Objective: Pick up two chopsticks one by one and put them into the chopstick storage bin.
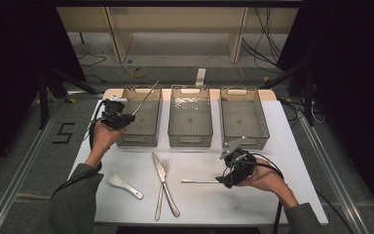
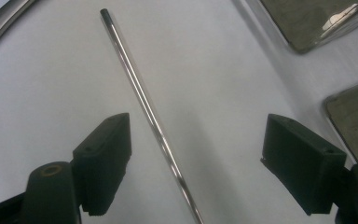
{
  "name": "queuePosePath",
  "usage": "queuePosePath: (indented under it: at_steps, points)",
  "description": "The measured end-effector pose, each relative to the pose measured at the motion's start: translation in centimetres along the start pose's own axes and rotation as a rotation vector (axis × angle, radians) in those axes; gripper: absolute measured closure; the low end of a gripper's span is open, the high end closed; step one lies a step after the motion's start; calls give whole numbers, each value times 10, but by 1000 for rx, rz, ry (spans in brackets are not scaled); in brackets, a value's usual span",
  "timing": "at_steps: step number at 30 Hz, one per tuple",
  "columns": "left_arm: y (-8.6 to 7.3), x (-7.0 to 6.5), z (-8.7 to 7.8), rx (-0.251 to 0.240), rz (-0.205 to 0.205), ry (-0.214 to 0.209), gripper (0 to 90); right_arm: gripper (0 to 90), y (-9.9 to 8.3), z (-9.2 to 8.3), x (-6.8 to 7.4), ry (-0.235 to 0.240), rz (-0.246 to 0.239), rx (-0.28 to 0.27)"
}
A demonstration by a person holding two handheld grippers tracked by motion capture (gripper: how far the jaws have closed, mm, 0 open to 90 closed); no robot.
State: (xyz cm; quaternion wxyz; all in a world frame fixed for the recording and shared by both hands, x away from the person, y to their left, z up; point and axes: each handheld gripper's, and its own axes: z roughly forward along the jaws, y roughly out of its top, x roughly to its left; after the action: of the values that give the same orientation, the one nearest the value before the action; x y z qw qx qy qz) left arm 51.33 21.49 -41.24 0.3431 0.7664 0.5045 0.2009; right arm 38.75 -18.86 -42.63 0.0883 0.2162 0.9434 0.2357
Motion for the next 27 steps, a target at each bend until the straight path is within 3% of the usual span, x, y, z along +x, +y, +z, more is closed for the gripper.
queuePosePath:
  at_steps: [8, 12, 16, 20, 25, 27]
  points:
    - [-2, 7, 10, 40, -32, 9, 816, 247, 0, 0, 0, 6, 2, 2]
    - [-2, 10, 8, 36, -62, -15, 677, 247, 0, -1, 0, 5, 9, 0]
    - [-3, 7, 3, 51, -58, -32, 508, 248, 1, -2, 1, 8, 2, 0]
    - [-7, 0, -16, -17, -95, -106, 369, 253, 0, -1, -1, 19, 4, 4]
    - [-19, -21, -40, -73, -76, -198, 271, 288, 0, 0, -2, 43, 5, 50]
    - [-22, -25, -43, -95, -74, -211, 249, 300, 1, 1, -2, 41, -4, 63]
